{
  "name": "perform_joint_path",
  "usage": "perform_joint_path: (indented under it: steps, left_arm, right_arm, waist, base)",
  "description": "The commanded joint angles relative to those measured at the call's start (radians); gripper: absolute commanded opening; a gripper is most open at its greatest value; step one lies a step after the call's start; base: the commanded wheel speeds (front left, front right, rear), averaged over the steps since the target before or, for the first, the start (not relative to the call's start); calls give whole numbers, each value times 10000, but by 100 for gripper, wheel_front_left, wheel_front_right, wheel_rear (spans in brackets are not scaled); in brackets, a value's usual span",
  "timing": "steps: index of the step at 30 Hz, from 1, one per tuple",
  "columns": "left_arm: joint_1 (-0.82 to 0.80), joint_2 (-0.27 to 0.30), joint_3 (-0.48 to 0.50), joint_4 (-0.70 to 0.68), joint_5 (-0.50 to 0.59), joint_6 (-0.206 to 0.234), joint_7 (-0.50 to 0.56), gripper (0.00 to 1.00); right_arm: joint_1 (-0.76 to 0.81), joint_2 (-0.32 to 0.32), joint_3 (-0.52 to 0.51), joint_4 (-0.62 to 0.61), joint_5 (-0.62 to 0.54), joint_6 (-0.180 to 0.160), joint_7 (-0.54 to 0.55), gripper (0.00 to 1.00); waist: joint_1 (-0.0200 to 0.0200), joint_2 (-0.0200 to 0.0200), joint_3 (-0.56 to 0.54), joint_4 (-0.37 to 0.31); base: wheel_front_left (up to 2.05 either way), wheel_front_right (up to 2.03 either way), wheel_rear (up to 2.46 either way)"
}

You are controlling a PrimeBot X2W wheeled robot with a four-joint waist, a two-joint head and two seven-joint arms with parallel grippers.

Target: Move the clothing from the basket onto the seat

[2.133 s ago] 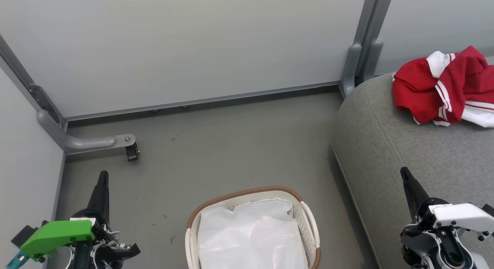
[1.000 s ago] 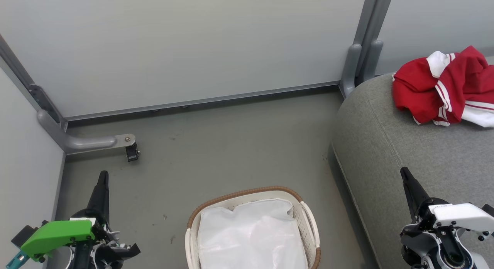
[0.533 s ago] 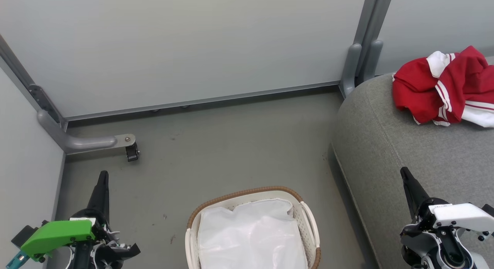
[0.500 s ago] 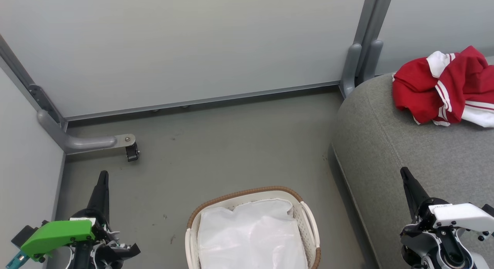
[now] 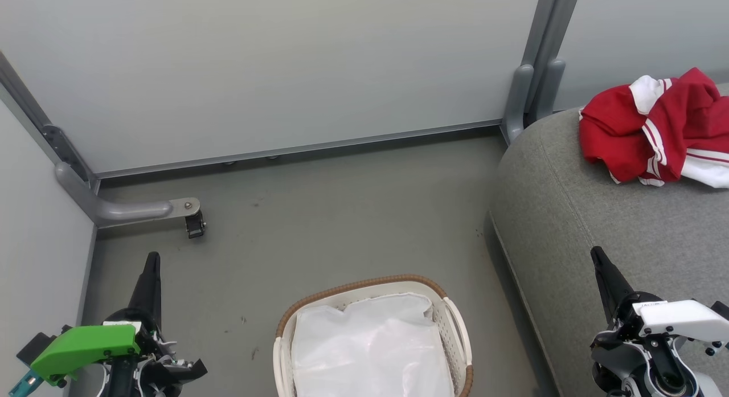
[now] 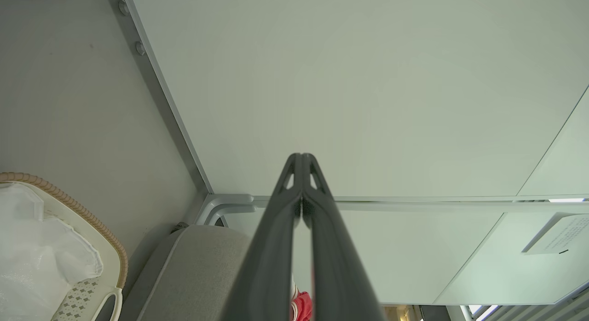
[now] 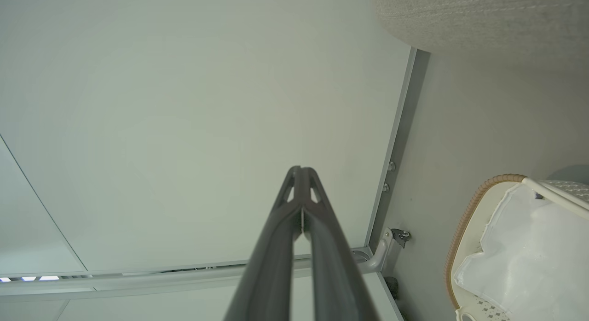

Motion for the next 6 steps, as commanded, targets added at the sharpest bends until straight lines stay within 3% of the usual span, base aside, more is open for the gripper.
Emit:
perform_joint_path:
  steps: [1,6]
  left_arm:
    - [-113,34,11,-24,-48,-64,31,0]
    - [-113,34,10,-24,-48,-64,32,0]
  right_arm:
    - [-78,-56,-18,-36,39,0,26,0]
    - [-78,-56,-18,-36,38,0,26,0]
  waist:
    - [0,0,0,0]
    - [0,0,0,0]
  base:
    - [0,0,0]
    - [0,0,0]
